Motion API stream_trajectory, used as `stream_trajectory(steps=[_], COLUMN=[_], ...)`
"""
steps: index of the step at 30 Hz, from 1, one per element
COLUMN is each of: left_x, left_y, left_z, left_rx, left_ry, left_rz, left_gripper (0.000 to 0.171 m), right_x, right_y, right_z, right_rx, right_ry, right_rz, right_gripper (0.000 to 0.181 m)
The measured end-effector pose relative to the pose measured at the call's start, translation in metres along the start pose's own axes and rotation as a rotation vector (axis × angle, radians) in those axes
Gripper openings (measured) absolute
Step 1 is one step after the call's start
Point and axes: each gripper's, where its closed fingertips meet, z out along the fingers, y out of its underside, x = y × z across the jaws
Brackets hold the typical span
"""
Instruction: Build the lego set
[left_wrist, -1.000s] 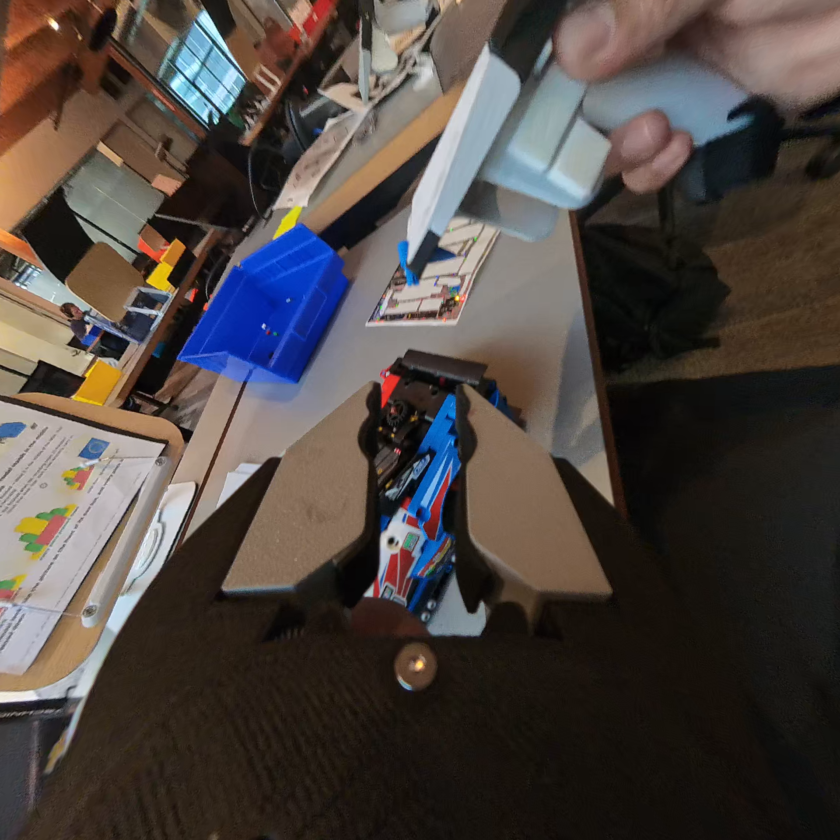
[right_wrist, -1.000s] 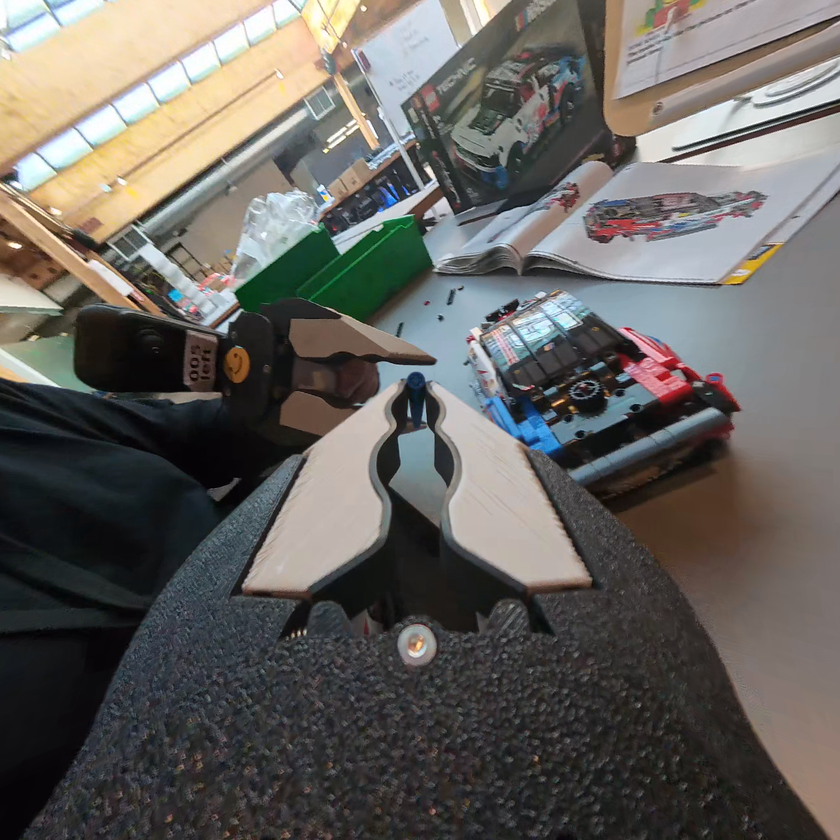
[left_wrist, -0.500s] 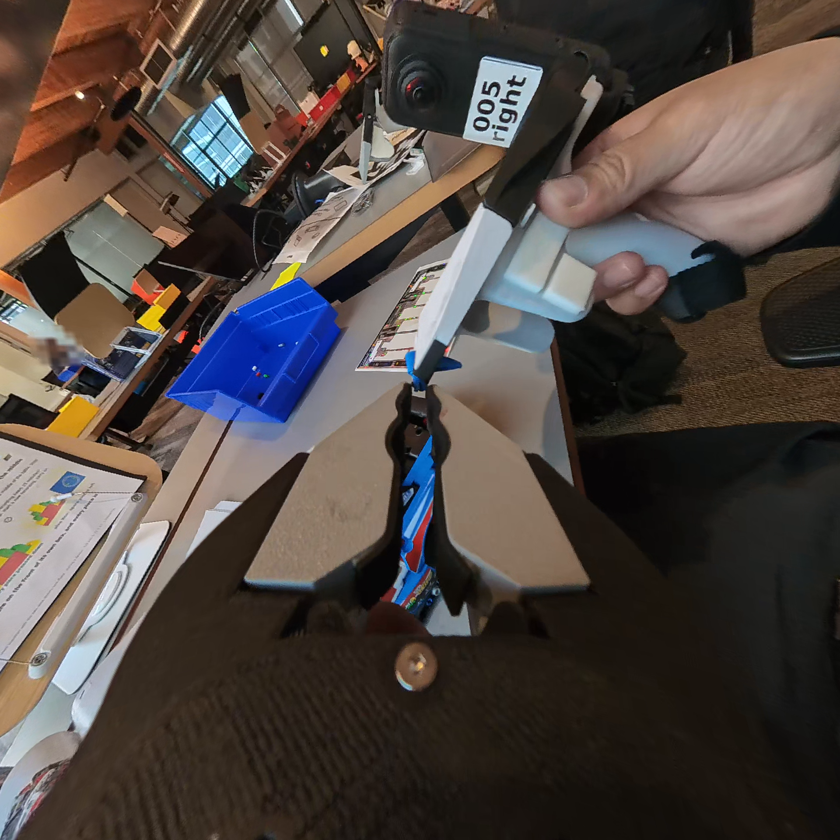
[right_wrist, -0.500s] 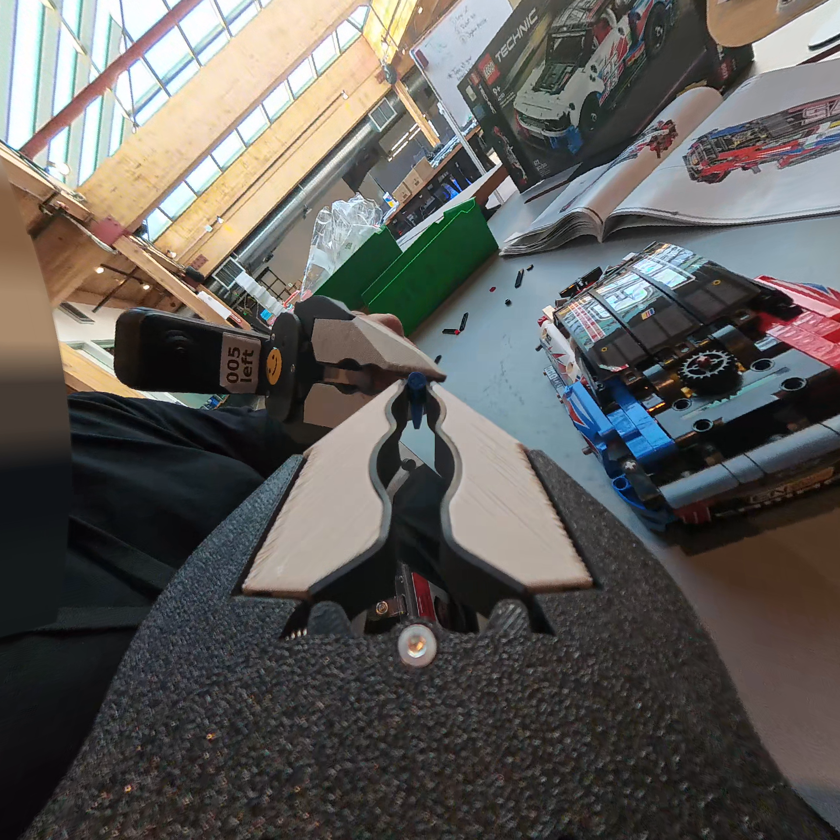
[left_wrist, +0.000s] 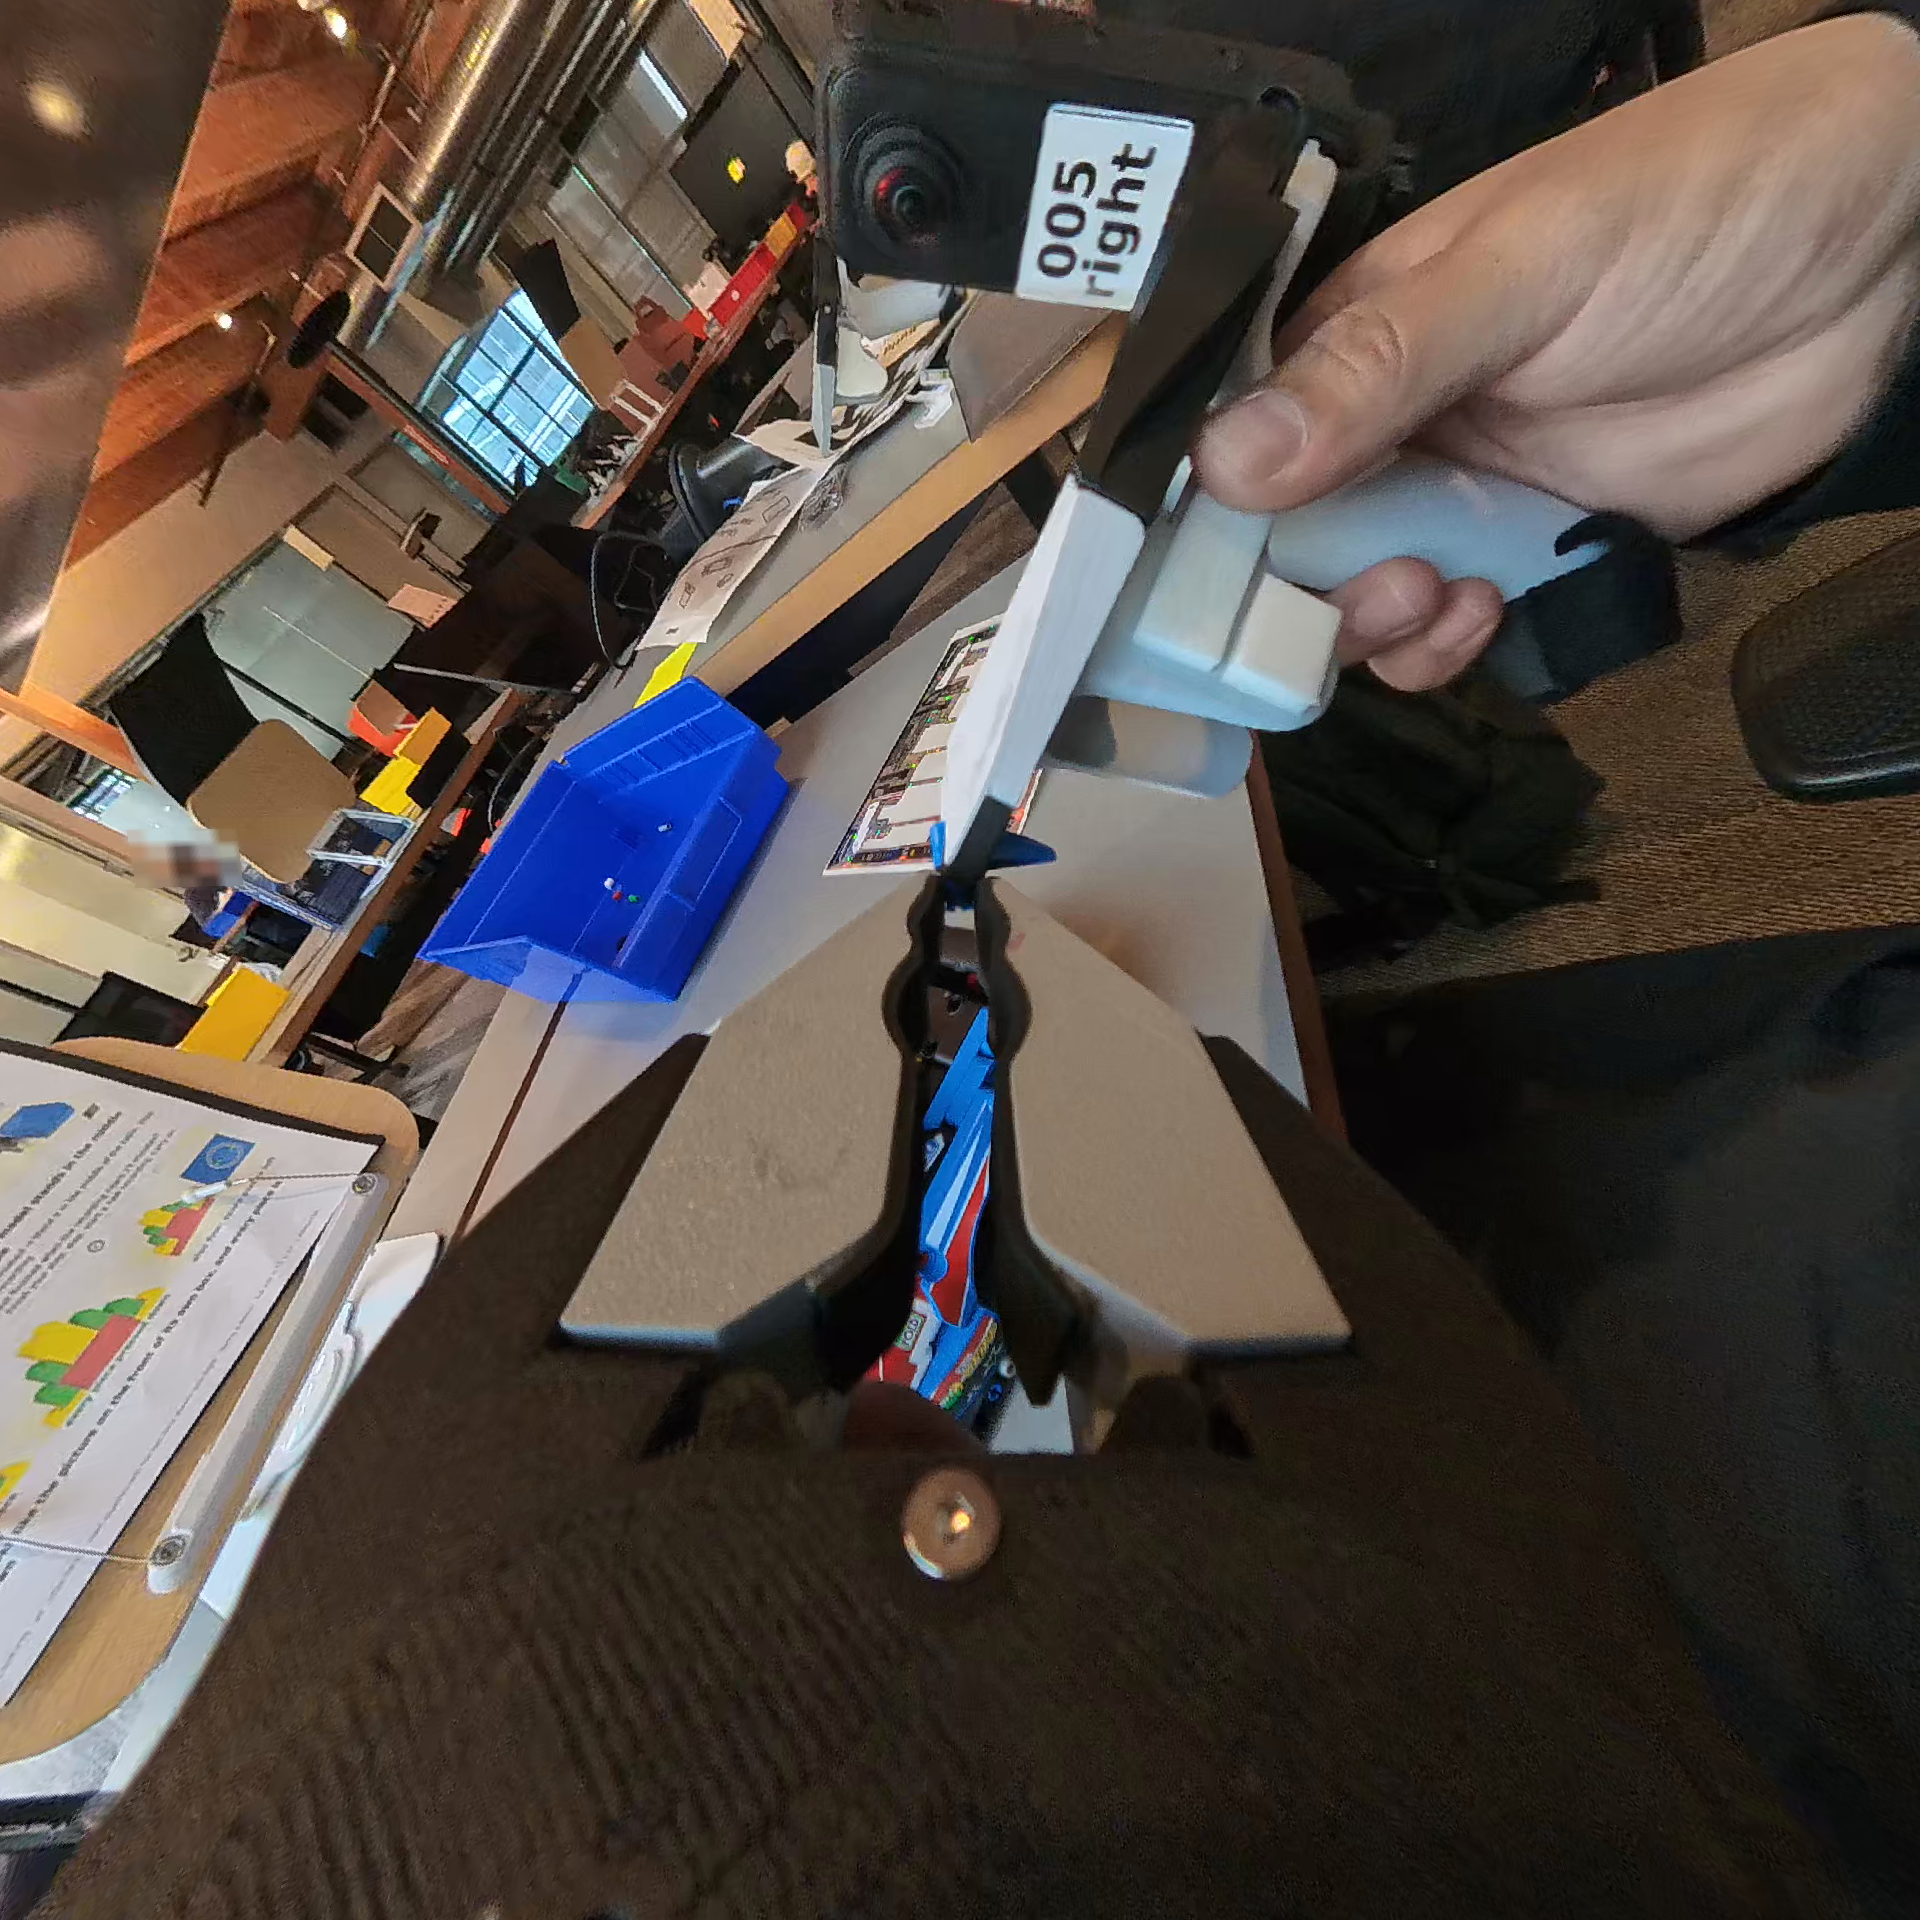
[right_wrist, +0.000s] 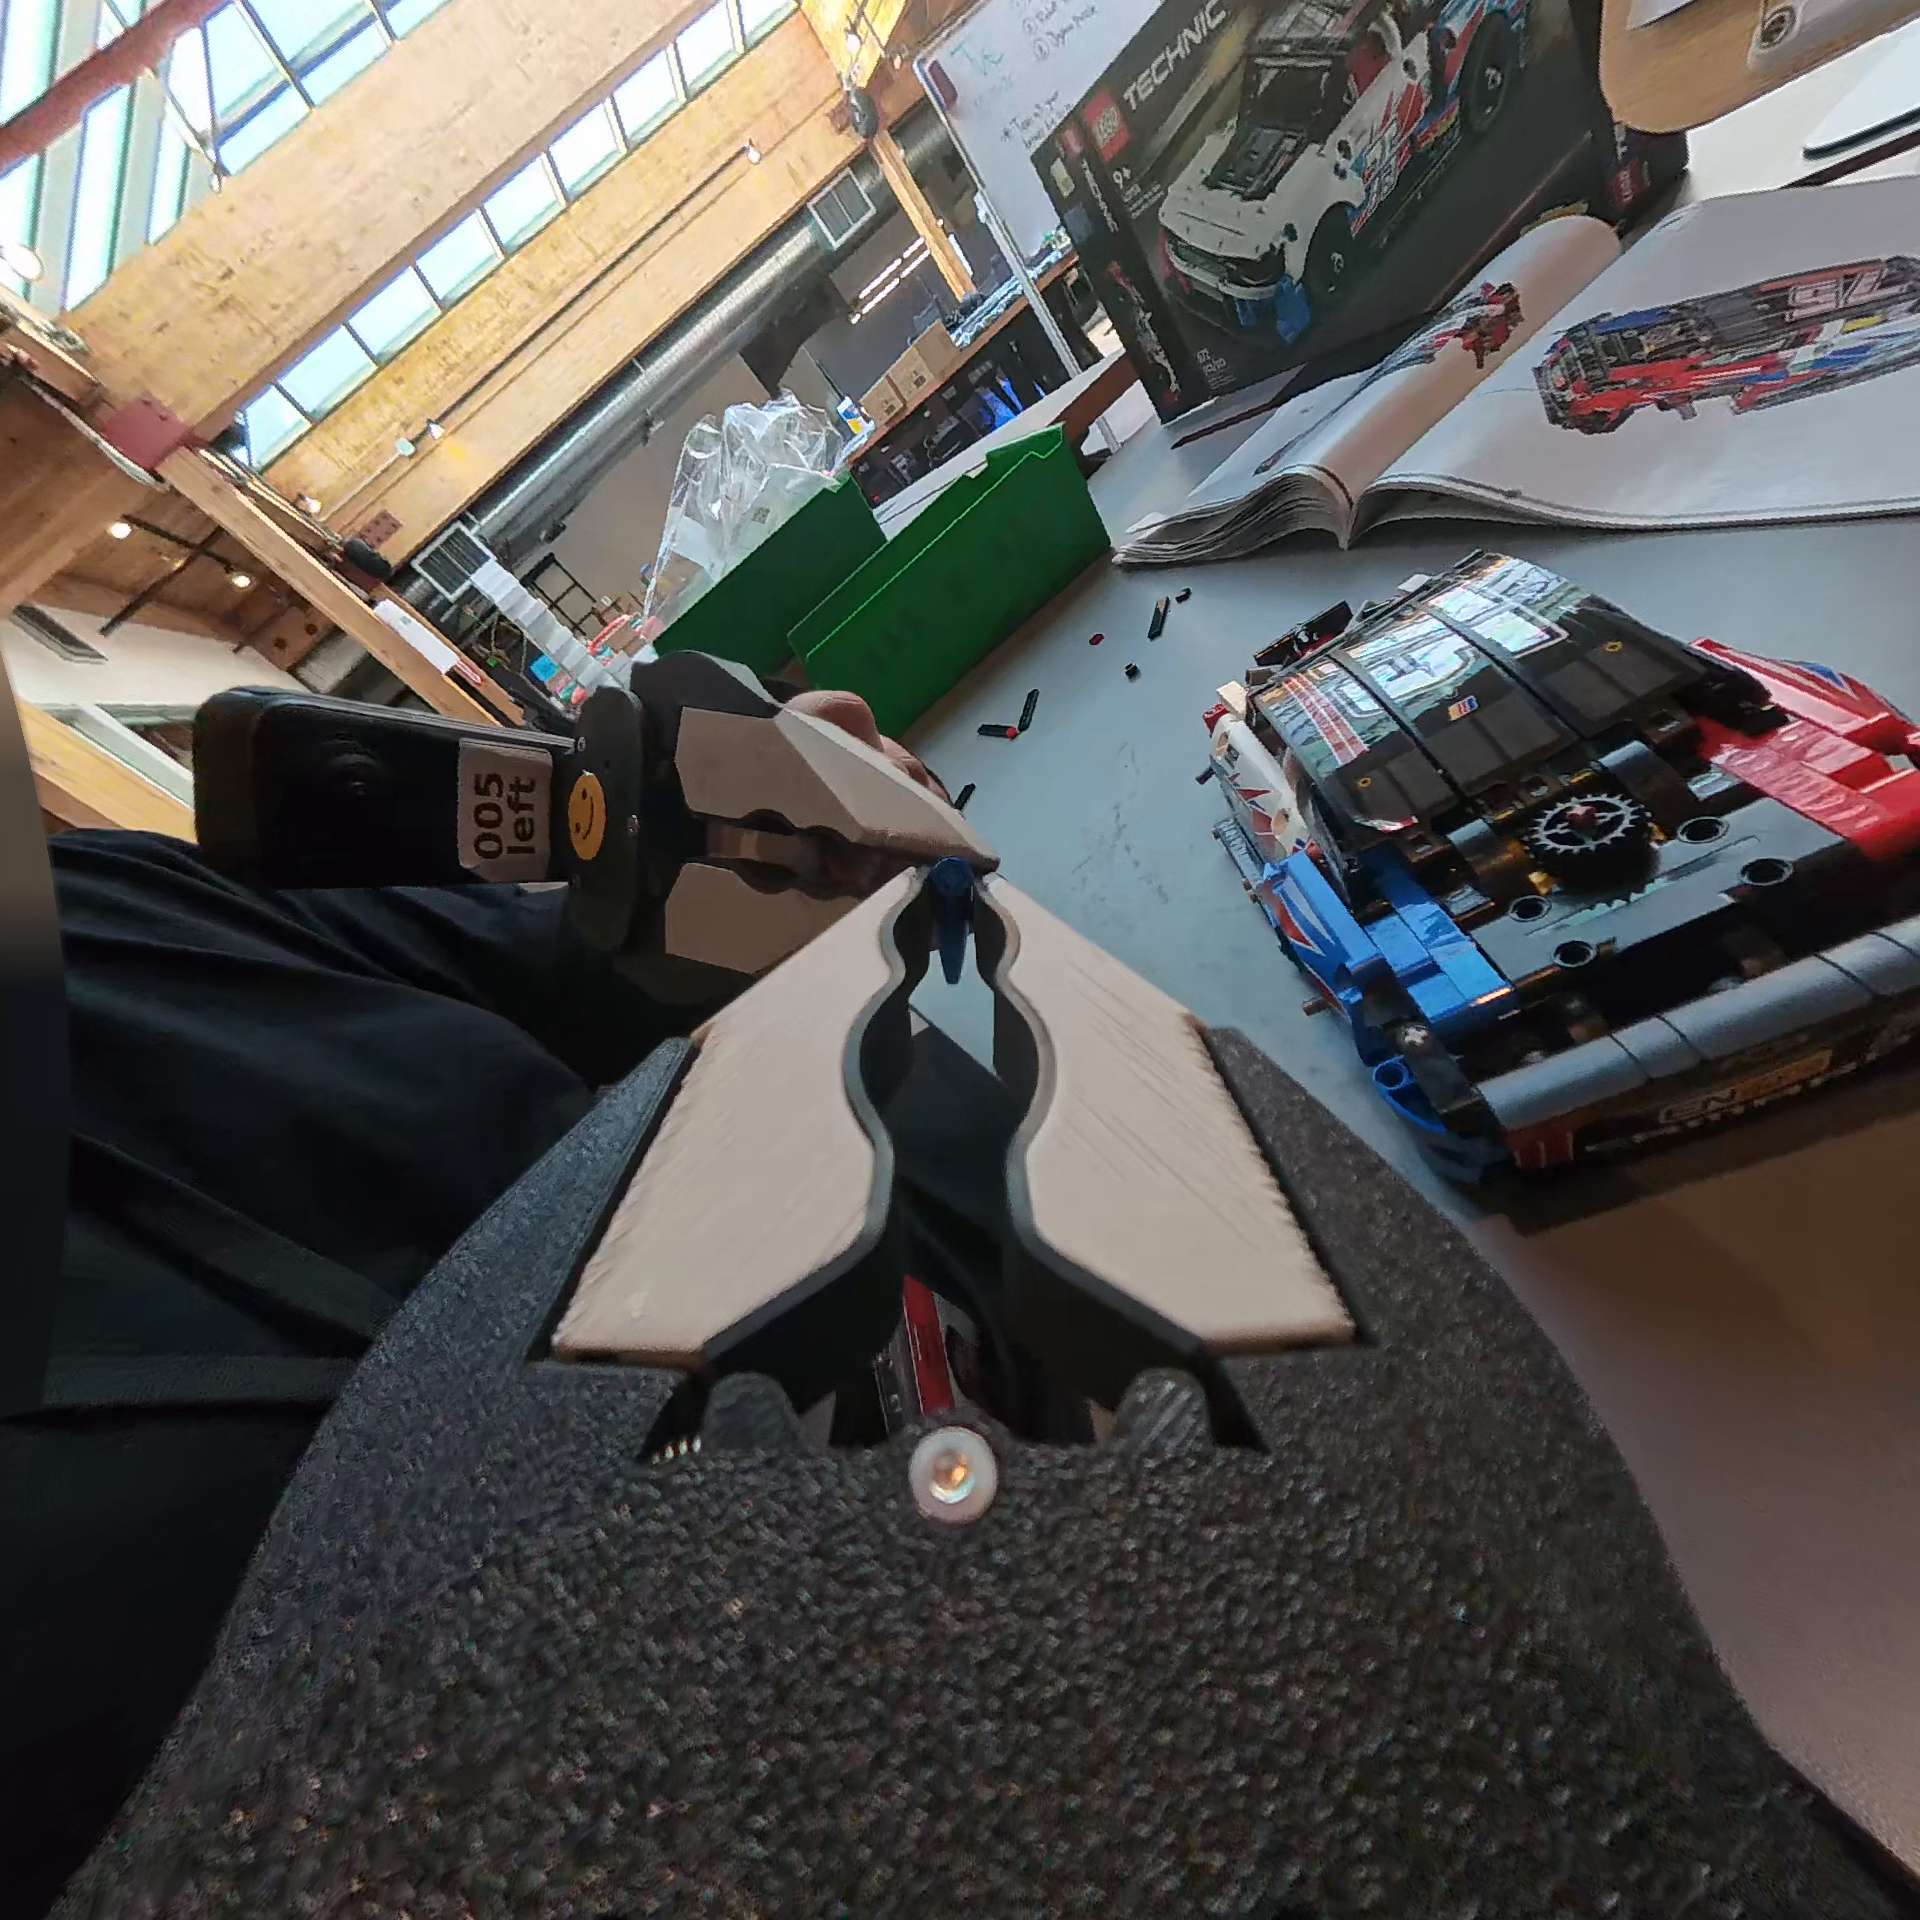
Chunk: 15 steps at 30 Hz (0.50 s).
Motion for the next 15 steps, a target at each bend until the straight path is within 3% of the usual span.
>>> stream_trajectory(steps=[10, 15], left_x=[-0.008, -0.017], left_y=[0.001, 0.016], left_z=[0.0, 0.004], left_rx=[0.009, -0.012], left_ry=[-0.094, -0.161], left_rz=[0.008, 0.019], left_gripper=[0.002, 0.002], right_x=[0.003, 0.017], right_y=[-0.007, -0.011], right_z=[0.004, 0.013], right_rx=[0.072, 0.152], right_ry=[0.016, -0.025], right_rz=[0.047, 0.263], right_gripper=[0.006, 0.006])
